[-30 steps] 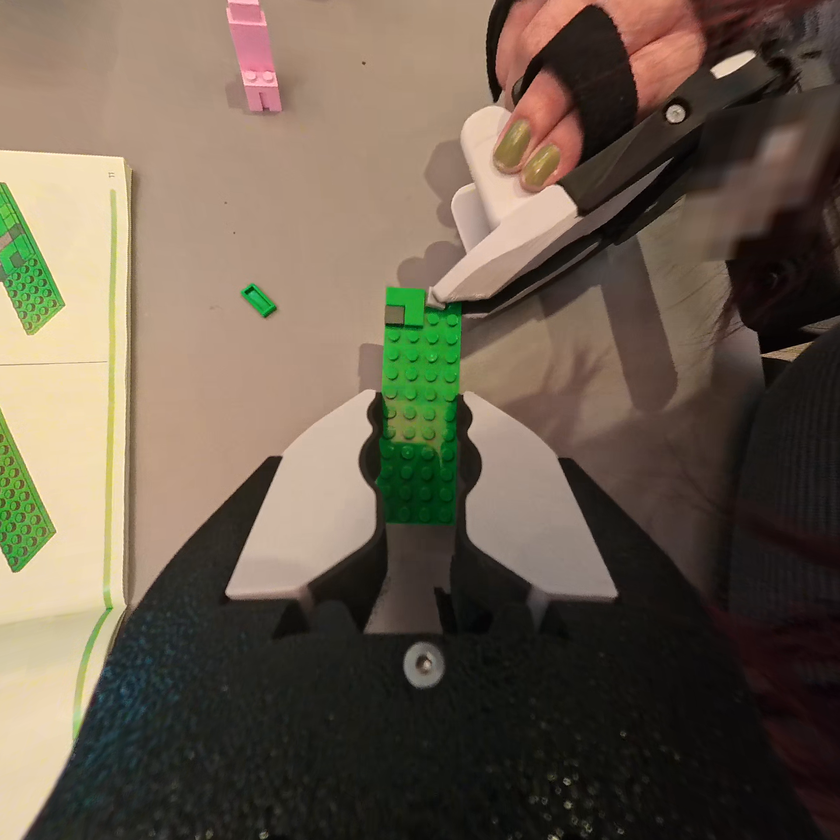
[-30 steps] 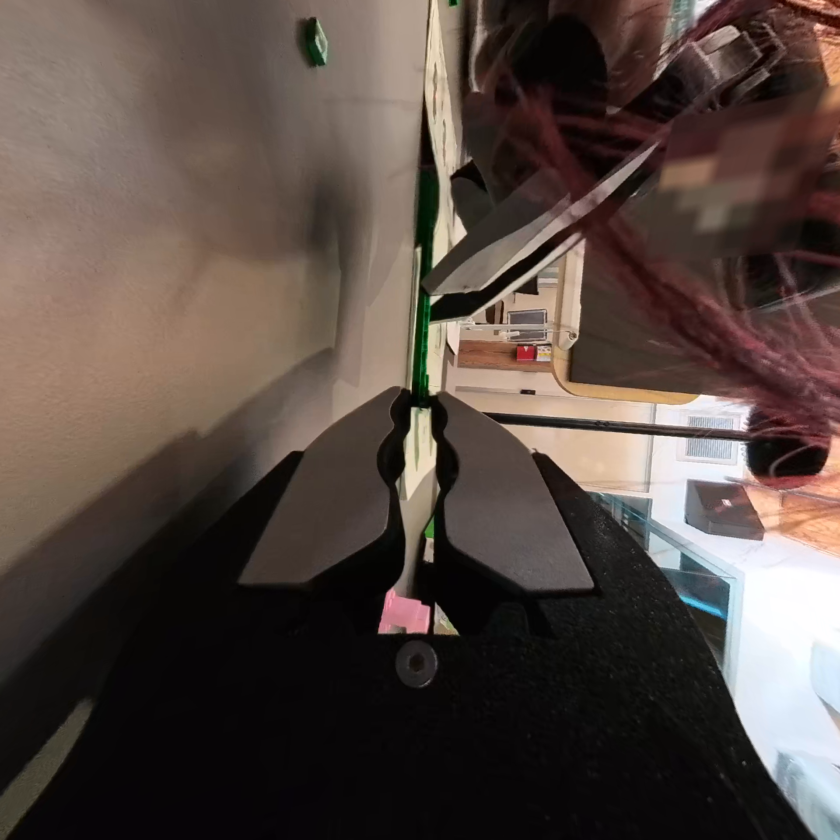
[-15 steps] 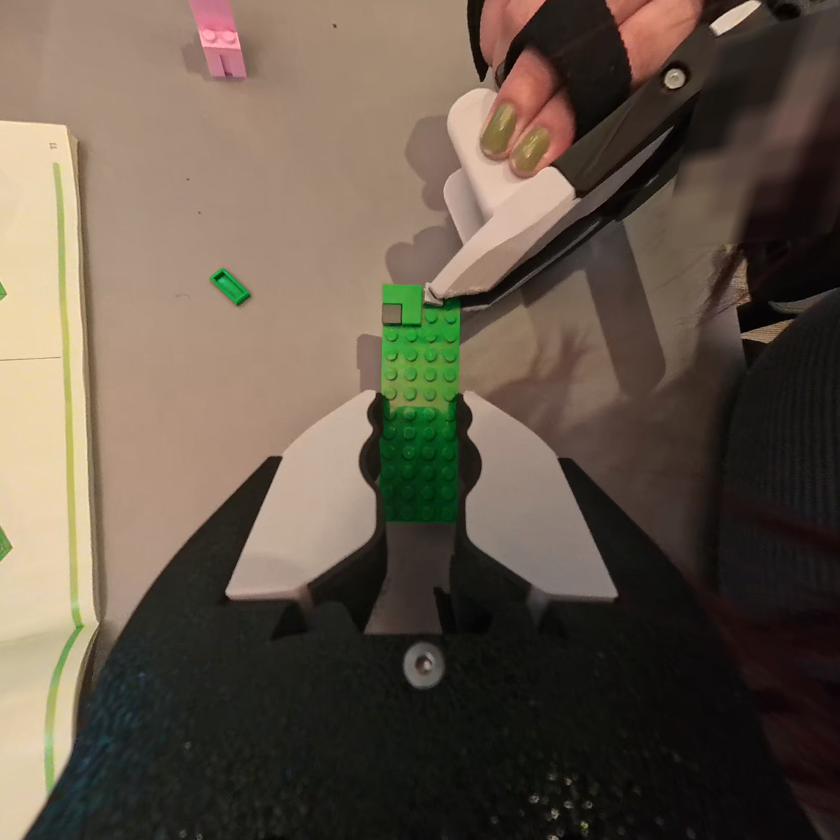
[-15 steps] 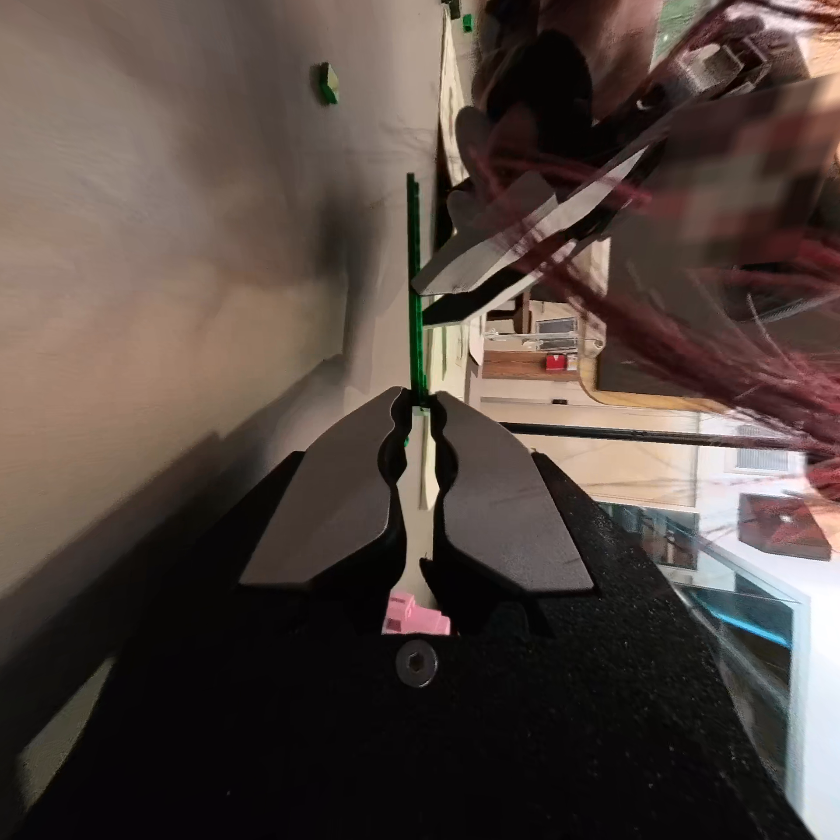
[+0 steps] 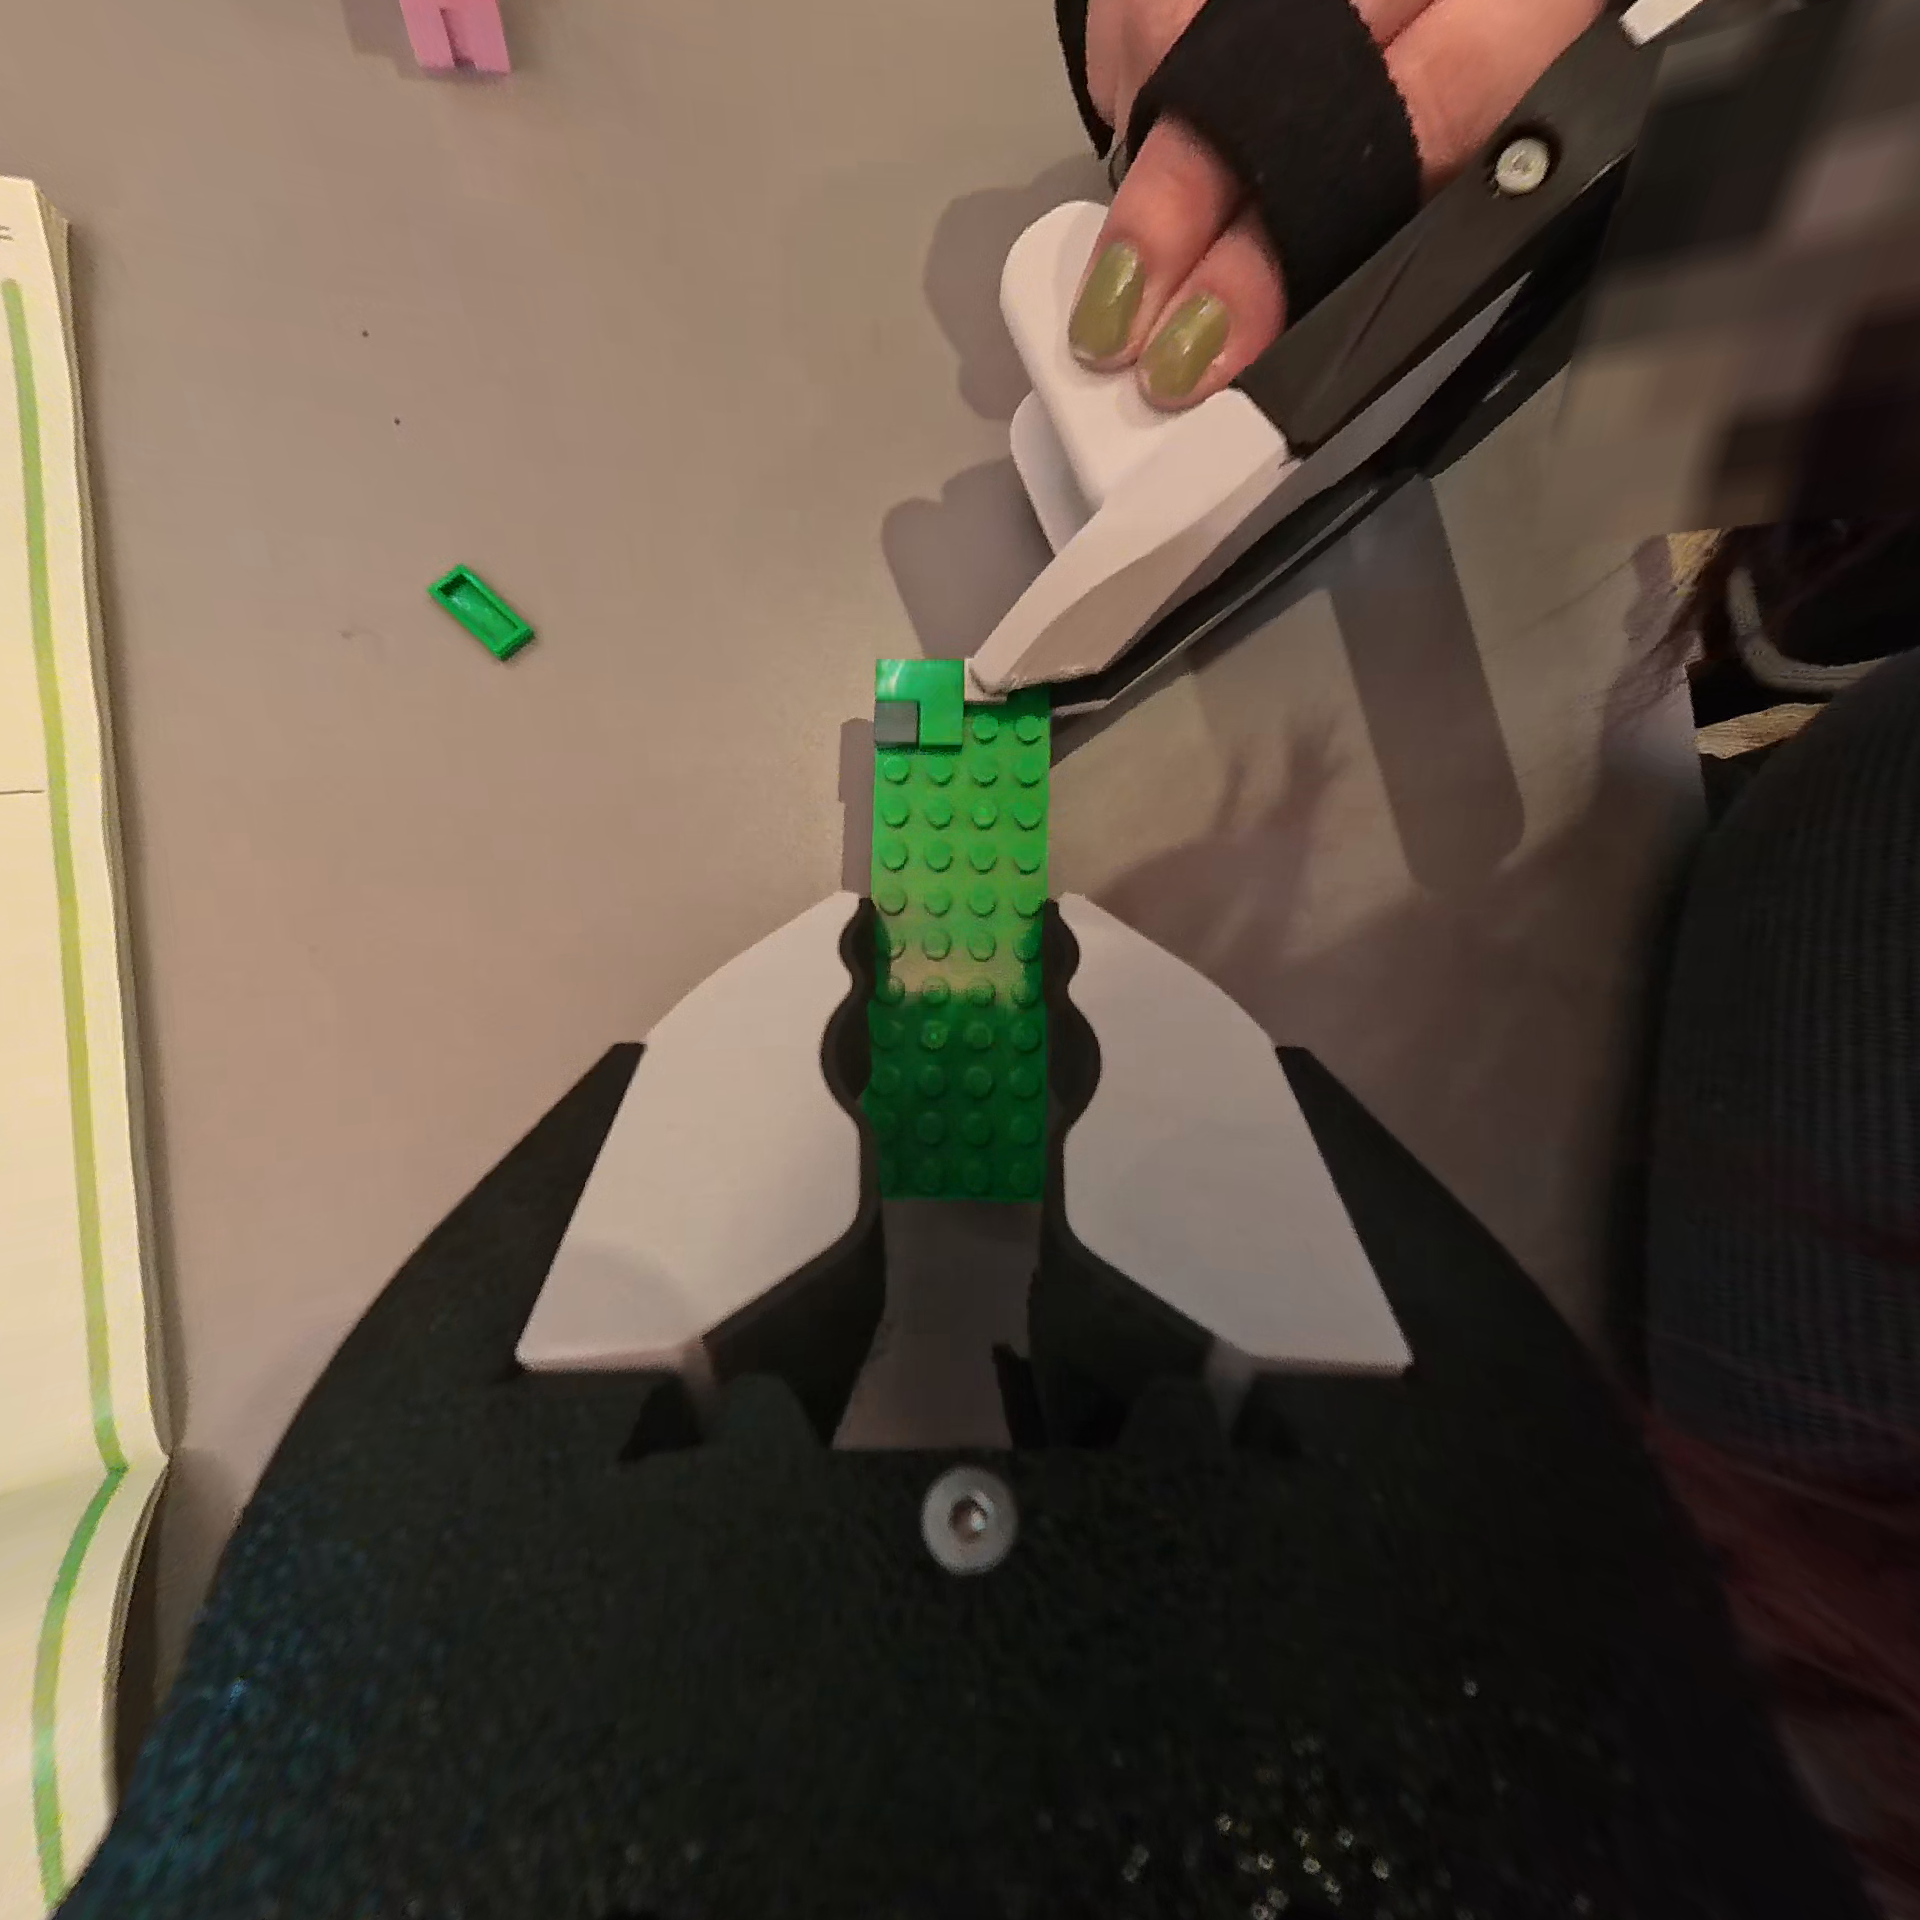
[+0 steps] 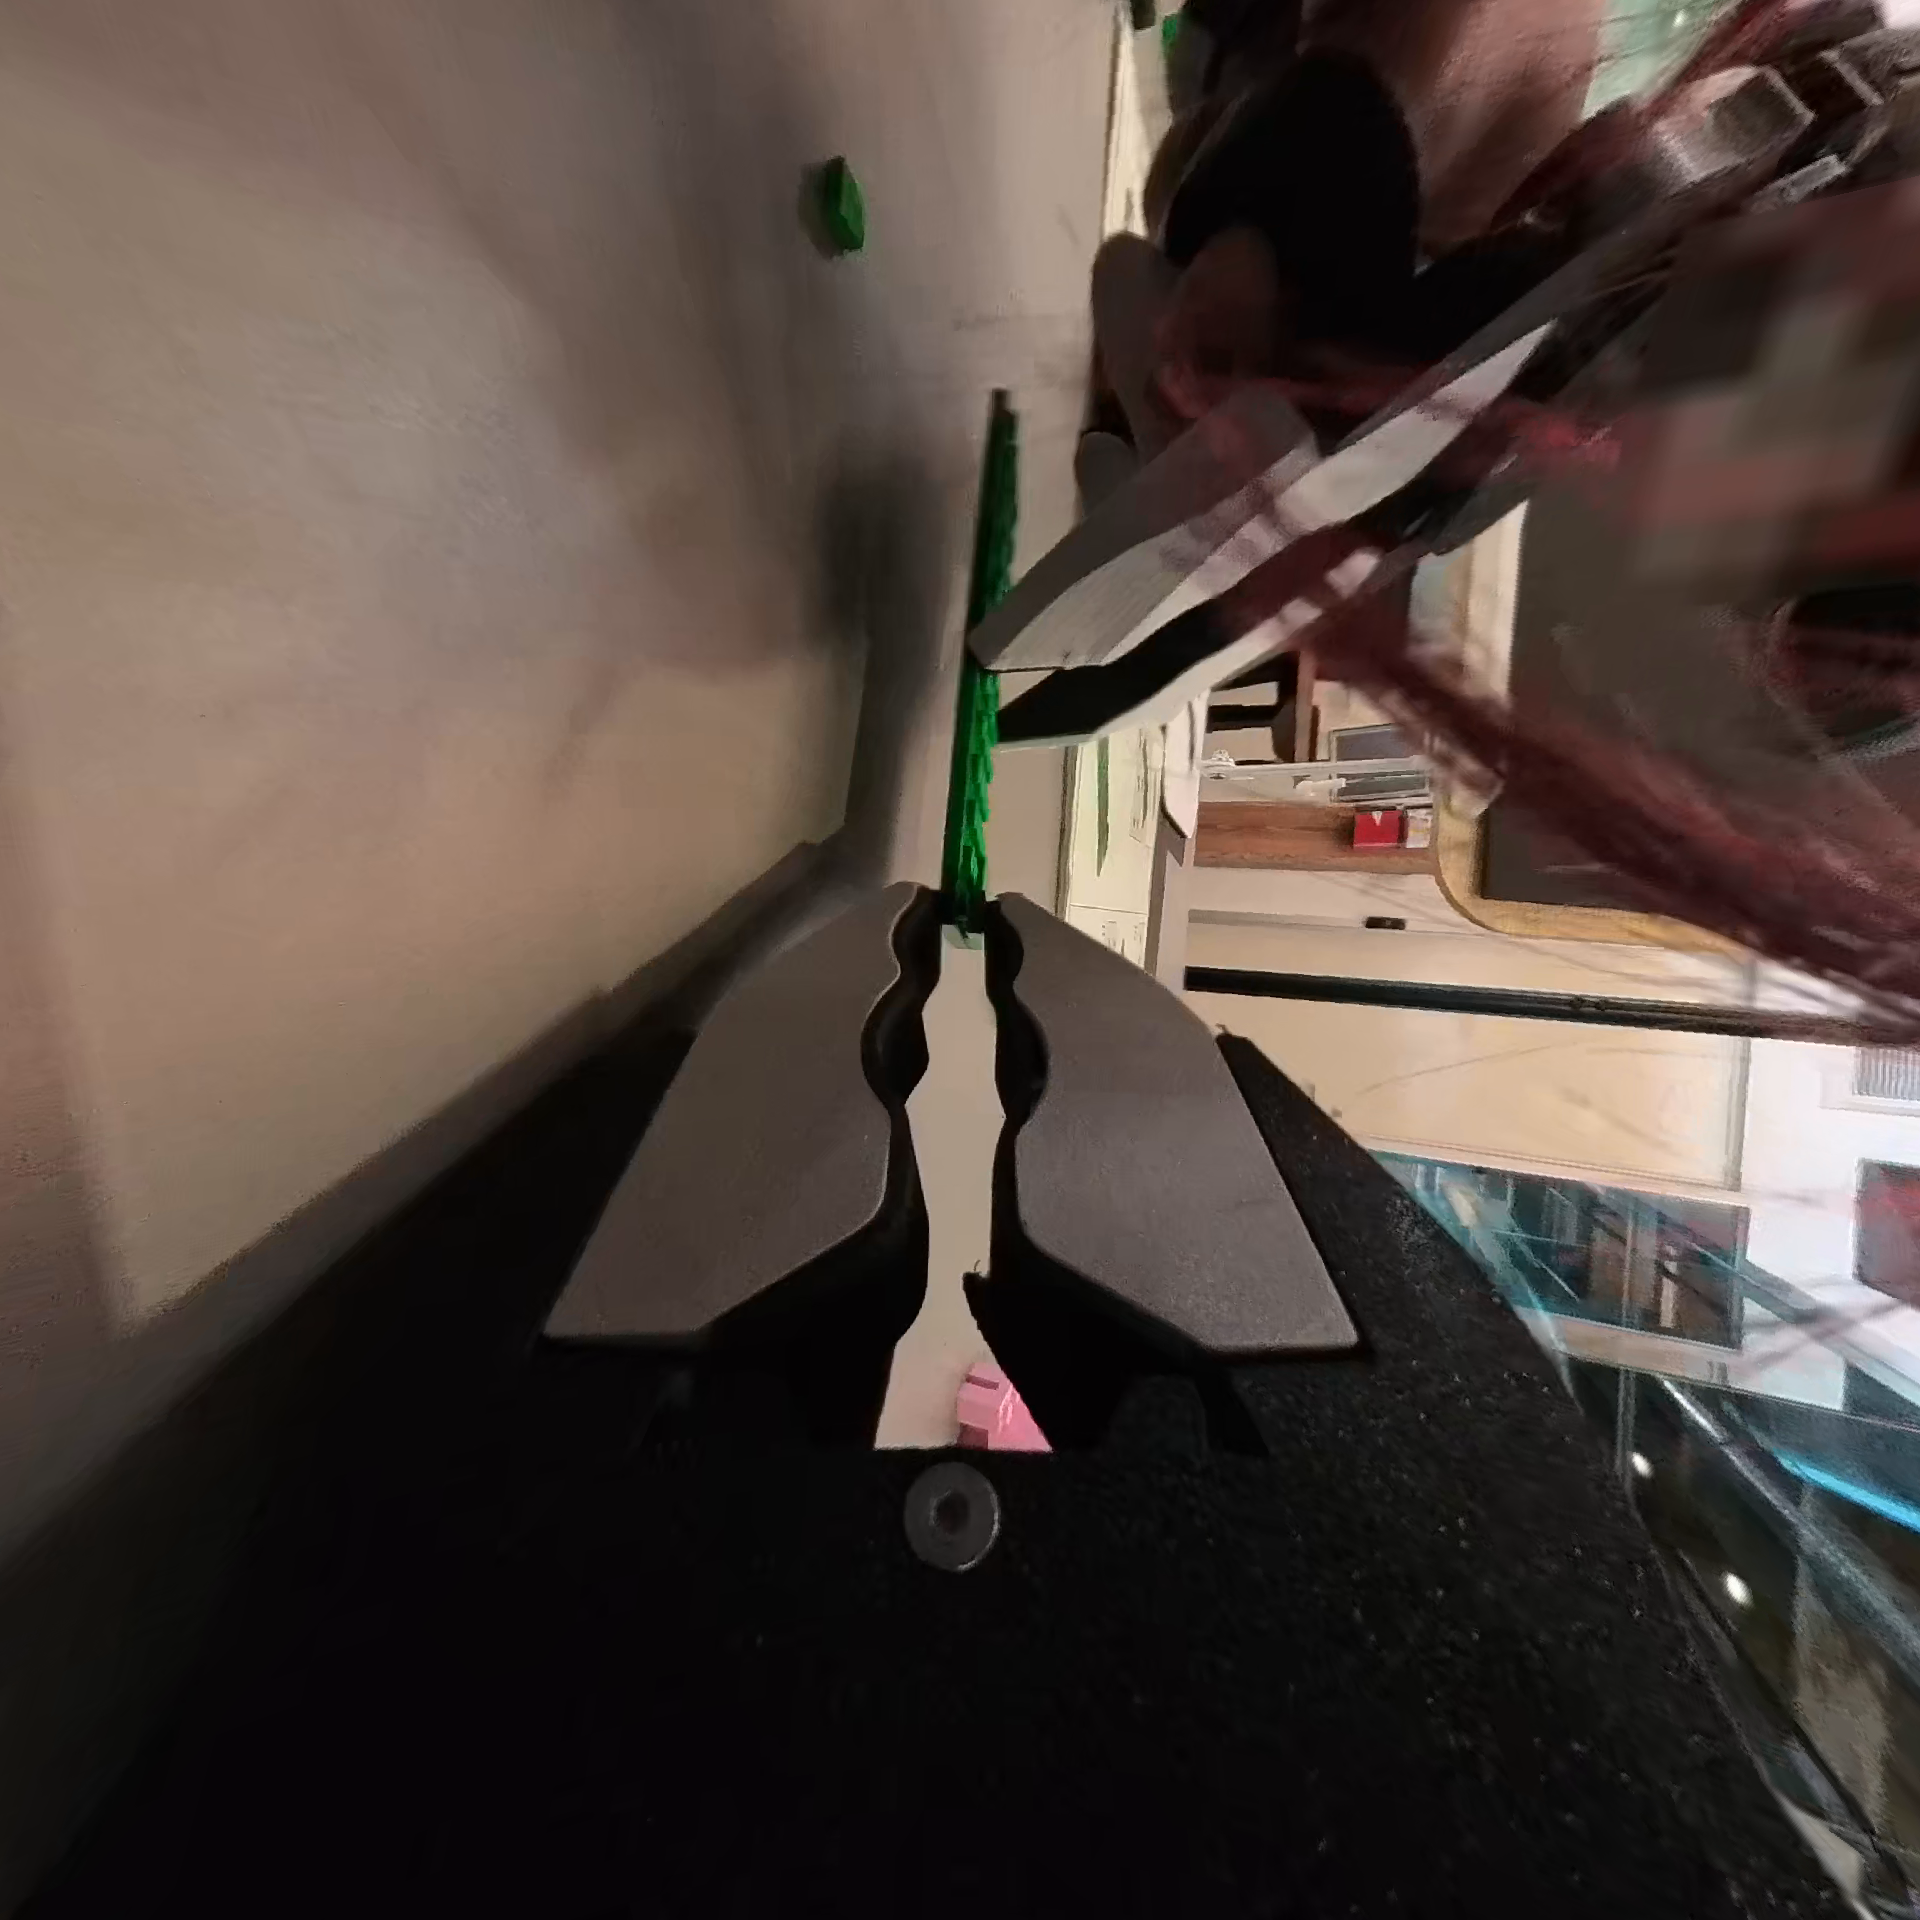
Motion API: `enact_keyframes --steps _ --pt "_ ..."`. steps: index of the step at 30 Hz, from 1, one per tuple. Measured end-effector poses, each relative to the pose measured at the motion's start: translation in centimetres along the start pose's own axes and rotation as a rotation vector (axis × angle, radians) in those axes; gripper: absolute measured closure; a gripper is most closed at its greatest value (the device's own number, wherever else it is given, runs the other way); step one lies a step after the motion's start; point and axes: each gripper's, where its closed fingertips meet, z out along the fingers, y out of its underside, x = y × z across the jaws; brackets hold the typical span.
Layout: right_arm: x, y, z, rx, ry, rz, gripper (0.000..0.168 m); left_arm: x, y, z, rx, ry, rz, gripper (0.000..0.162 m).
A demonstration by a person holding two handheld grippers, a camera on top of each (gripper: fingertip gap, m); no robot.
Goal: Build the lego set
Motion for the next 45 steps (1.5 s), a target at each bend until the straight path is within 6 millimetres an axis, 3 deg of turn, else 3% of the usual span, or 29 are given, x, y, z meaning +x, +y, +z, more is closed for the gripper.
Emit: enact_keyframes --steps 12,14,19,22,26,31,38,45 --pt "-0.8 0.3 0.3 -0.005 -0.105 0.113 0.162 -0.1 0.3 0.6 0.028 0.091 -0.080 0.131" --pt "-0.5 0.5 0.3 -0.011 -0.095 0.134 0.162 0.2 -0.2 0.4 0.054 0.100 -0.035 0.142" --pt "0.1 1.7 0.6 -0.043 -0.088 0.250 0.162 -0.4 -0.7 0.4 0.086 0.008 0.108 0.122" --pt "0.6 2.2 0.6 -0.027 -0.100 0.370 0.162 -0.8 -1.2 0.3 0.117 -0.064 0.214 0.121" --pt "1.1 2.3 0.4 0.013 -0.111 0.478 0.162 -1.8 -1.6 0.1 0.105 -0.235 0.395 0.126" --pt "1.3 1.8 0.3 0.063 -0.138 0.558 0.163 -2.4 -1.6 0.2 0.085 -0.349 0.506 0.149" --pt "1.5 1.6 0.0 0.095 -0.167 0.634 0.163 -2.1 -1.9 0.0 0.127 -0.345 0.556 0.158" --pt "1.9 1.4 -0.1 0.100 -0.119 0.555 0.163 -1.9 -2.1 -0.2 0.172 -0.257 0.449 0.154"
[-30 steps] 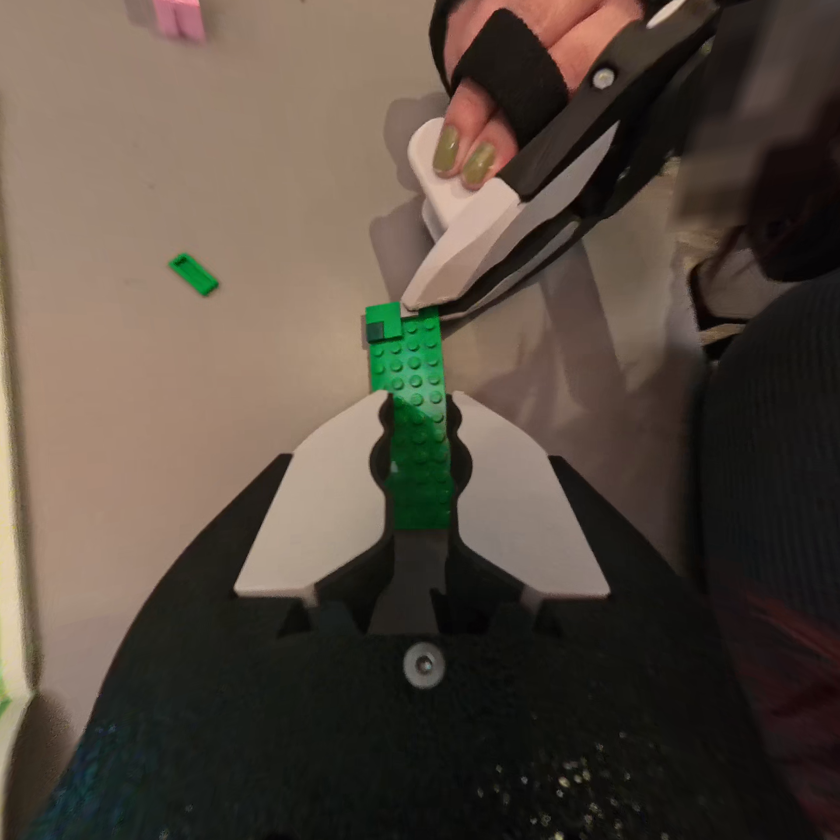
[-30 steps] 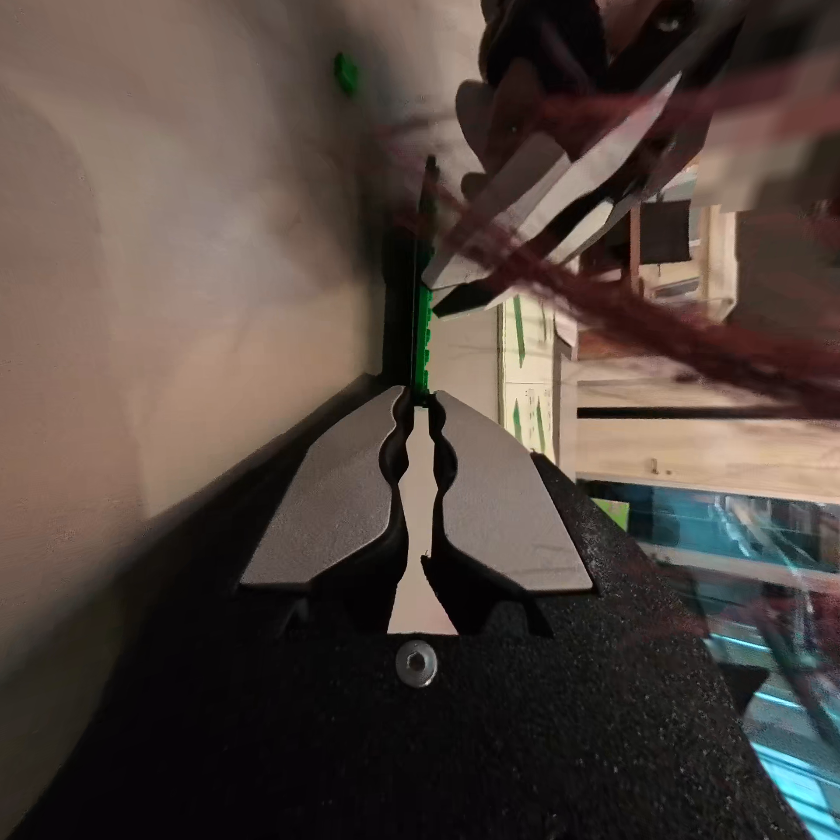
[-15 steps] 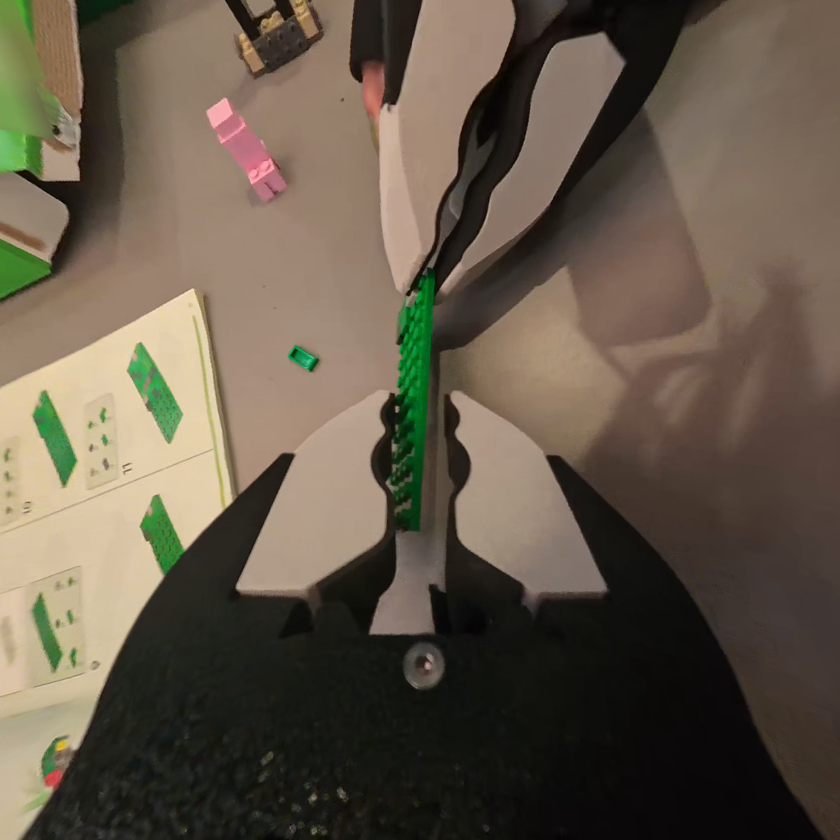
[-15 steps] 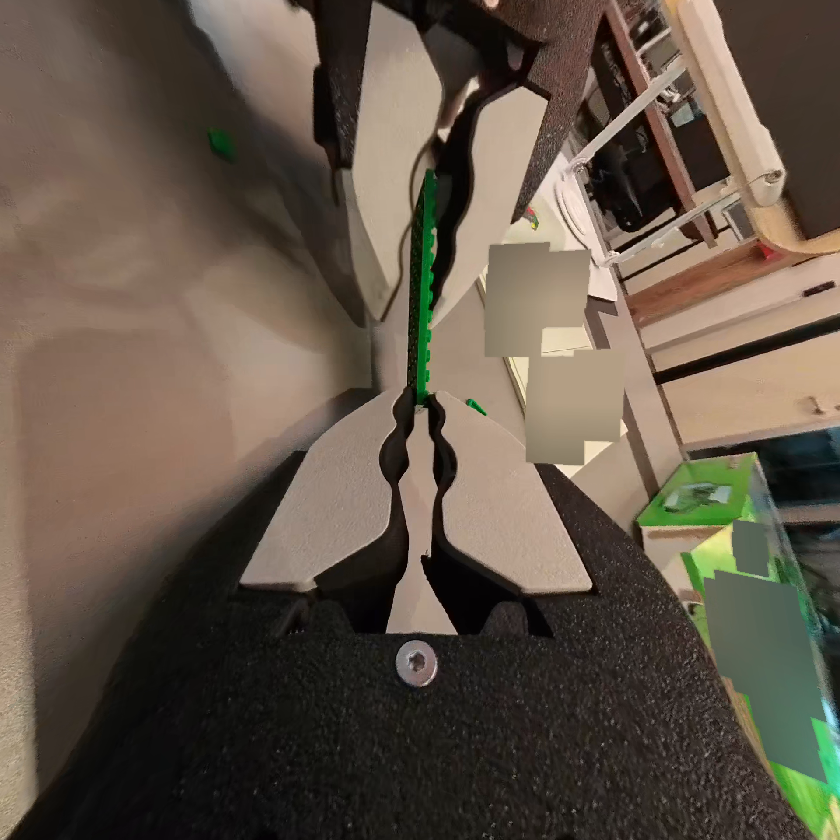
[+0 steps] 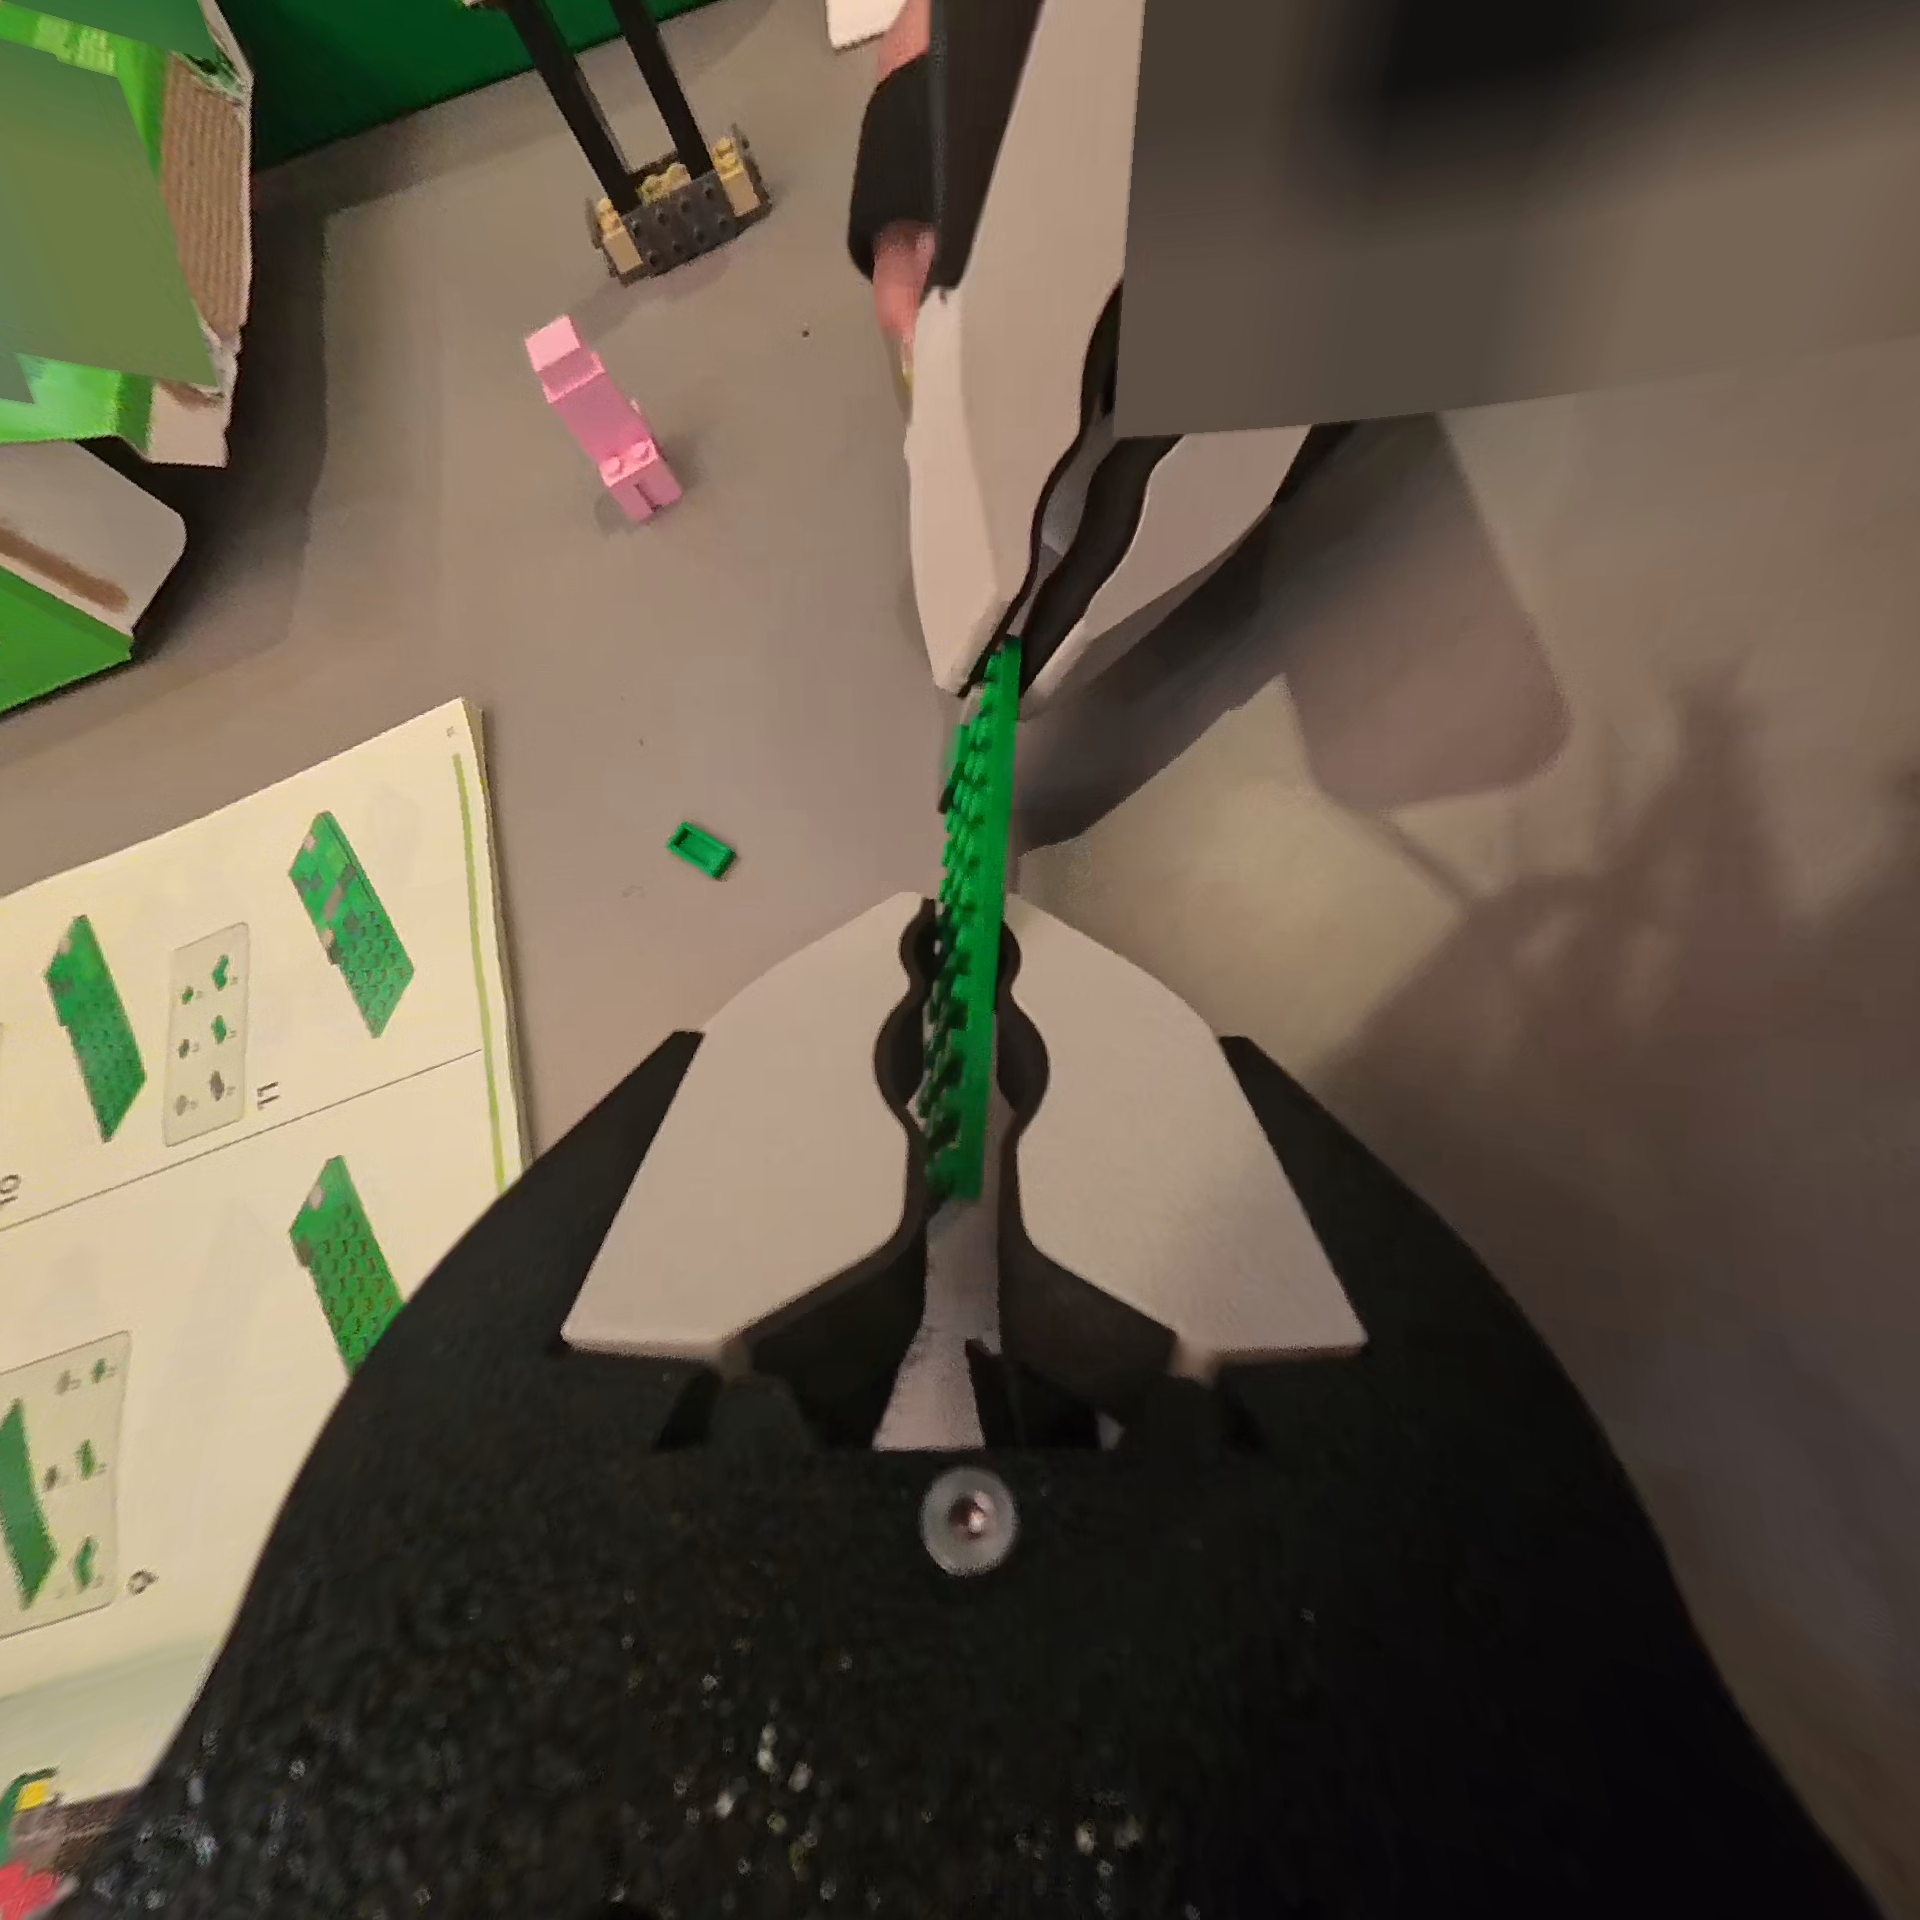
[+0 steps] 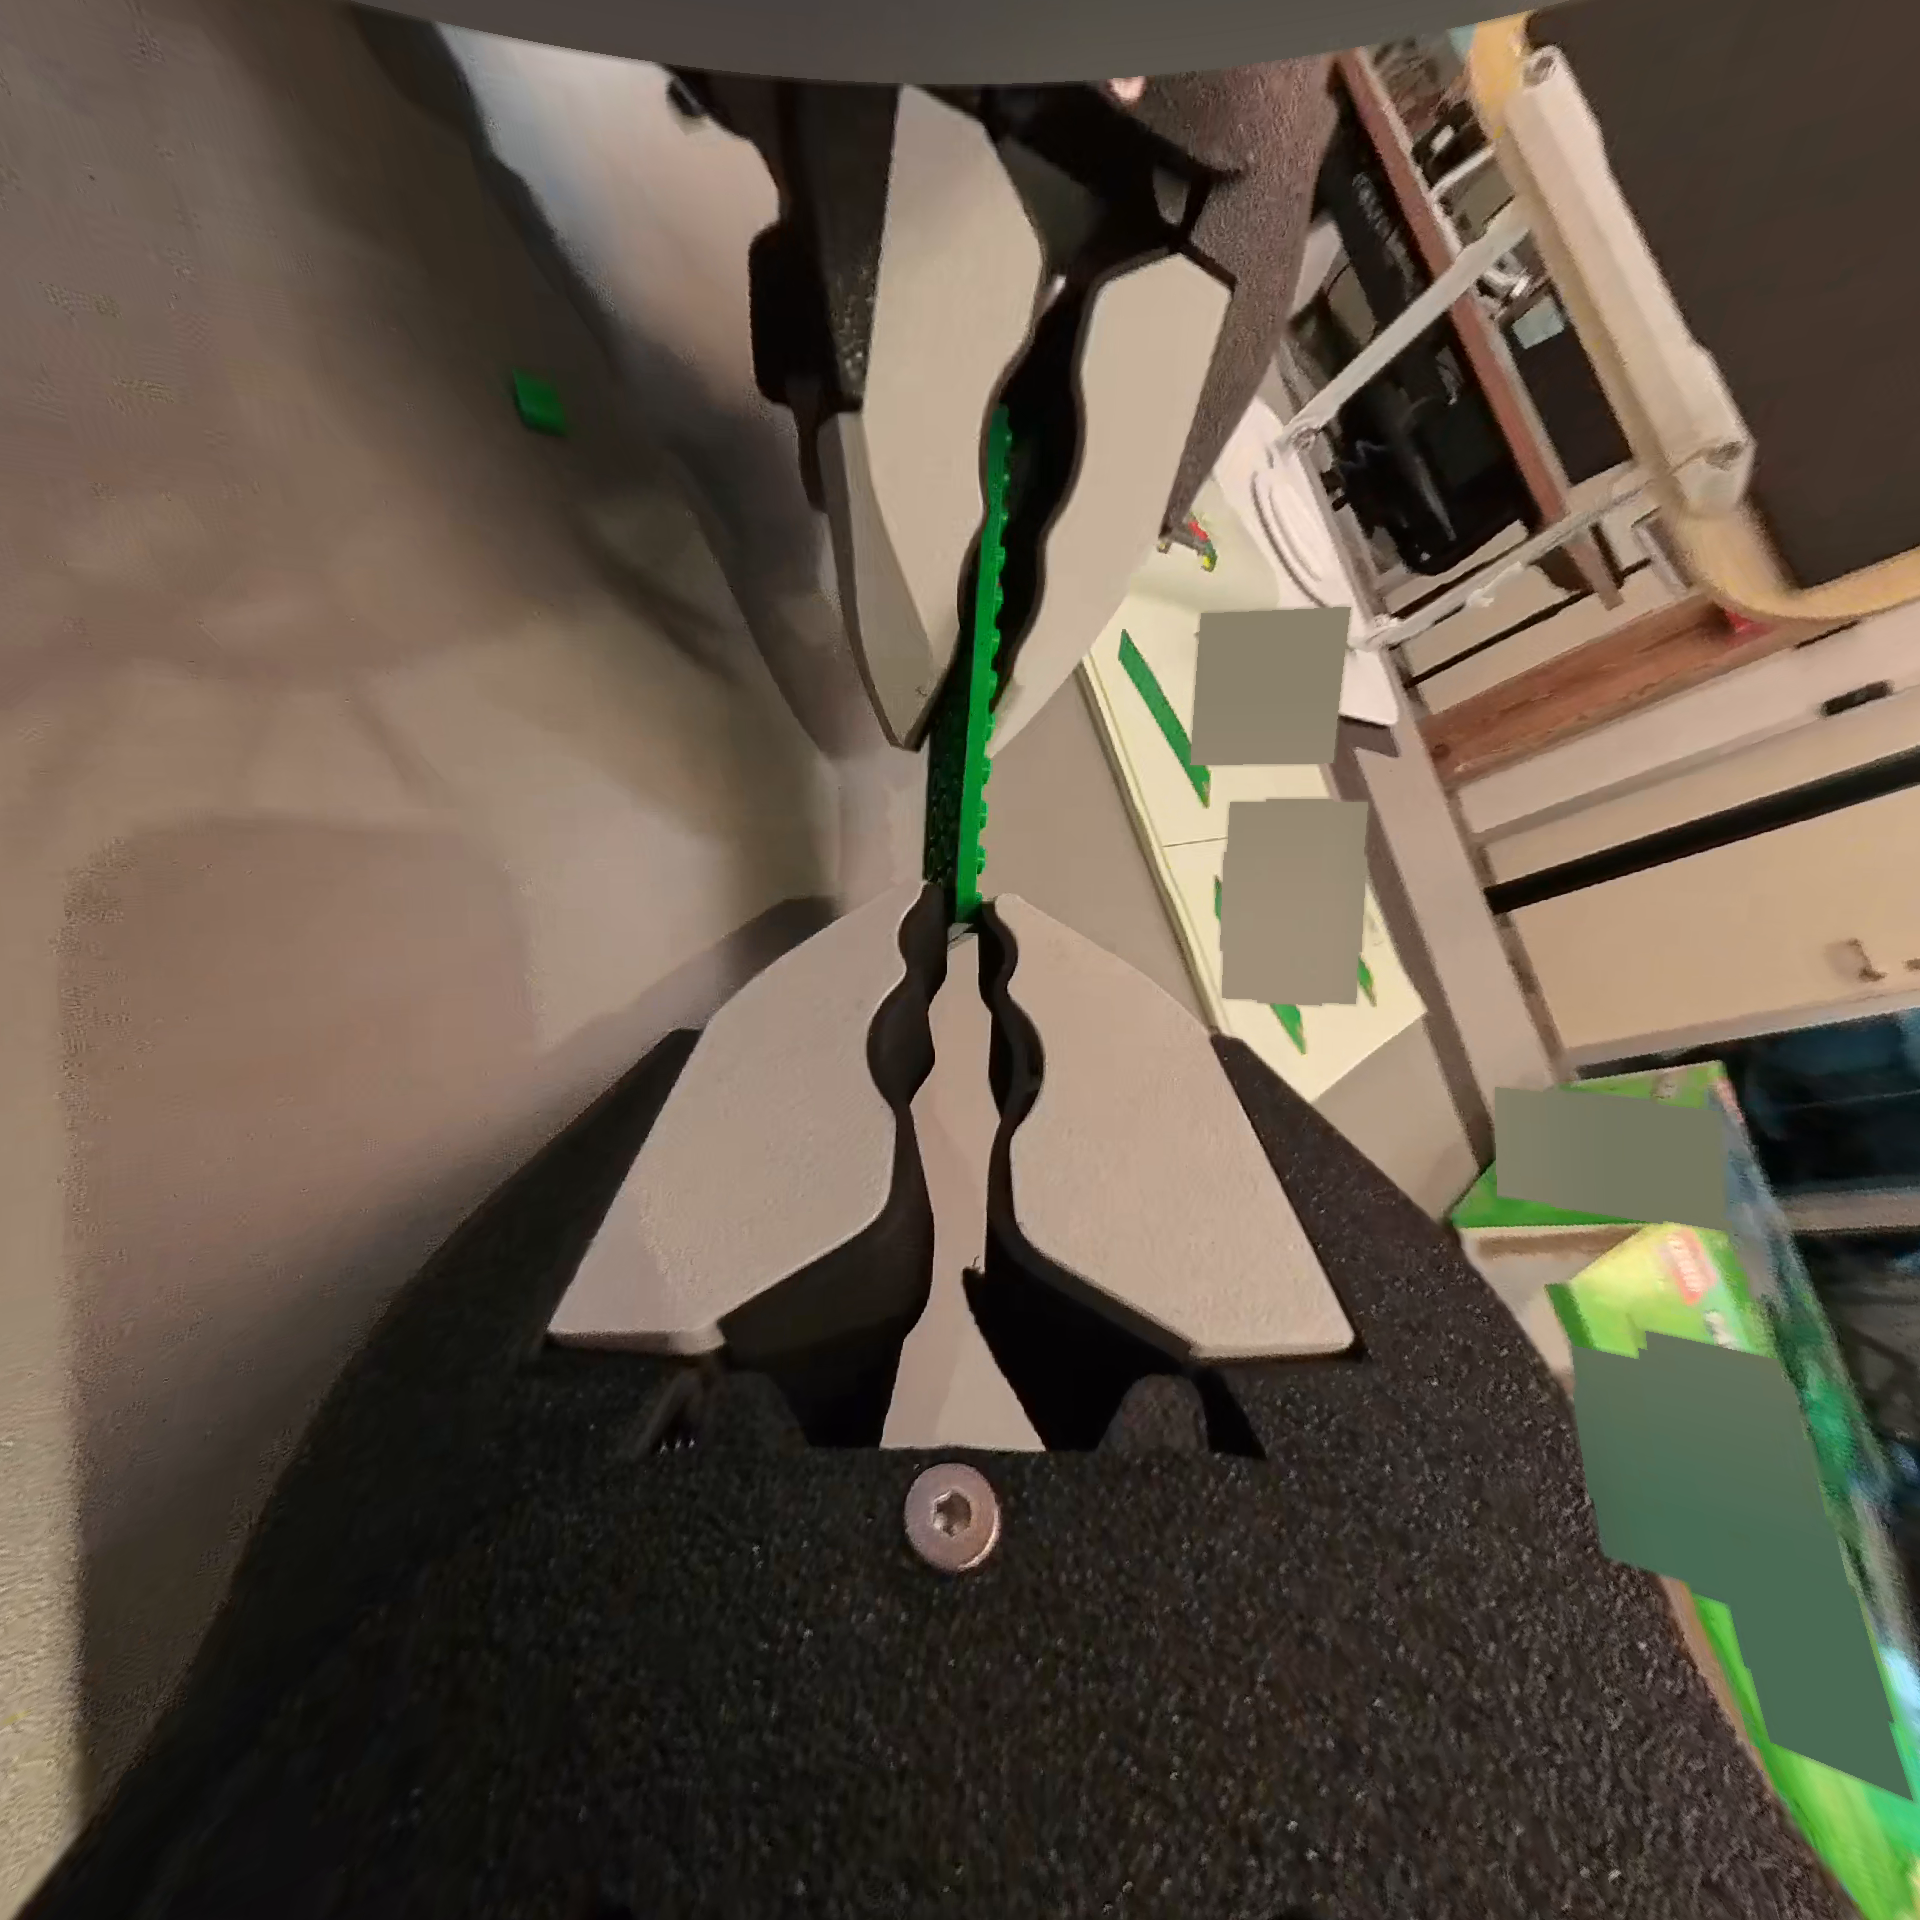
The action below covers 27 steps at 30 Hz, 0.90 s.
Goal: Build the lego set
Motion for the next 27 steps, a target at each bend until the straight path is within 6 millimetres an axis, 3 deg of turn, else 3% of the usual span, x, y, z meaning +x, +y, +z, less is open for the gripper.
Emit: enact_keyframes --steps 2,6,8,9,12,18,22,25,27 --pt "0.3 -0.1 -0.1 -0.001 0.043 -0.063 0.163 -0.1 -0.2 -0.3 0.024 0.034 -0.071 0.148" --pt "0.6 -0.7 -0.5 0.024 0.103 -0.175 0.163 0.5 -0.7 -0.6 0.077 0.196 -0.305 0.104" --pt "0.8 -1.1 -0.7 0.037 0.152 -0.247 0.163 1.1 -1.3 -0.8 0.120 0.307 -0.439 0.094" --pt "1.0 -1.2 -0.8 0.040 0.177 -0.285 0.163 1.4 -1.5 -0.9 0.130 0.352 -0.482 0.095" --pt "1.1 -1.3 -1.0 0.034 0.201 -0.322 0.163 1.7 -1.8 -1.1 0.147 0.389 -0.509 0.118" --pt "1.0 -1.4 -0.9 0.034 0.203 -0.339 0.163 1.6 -1.5 -1.1 0.119 0.356 -0.507 0.122" --pt "1.2 -1.5 -0.9 0.066 0.195 -0.215 0.162 1.3 -1.5 -1.1 0.147 0.358 -0.539 0.124" --pt "1.4 -1.7 -1.0 0.099 0.137 -0.051 0.140 1.3 -1.6 -1.3 0.160 0.367 -0.540 0.125" --pt "1.5 -1.5 -1.0 0.103 0.132 -0.034 0.139 1.5 -1.7 -1.4 0.166 0.377 -0.532 0.125"
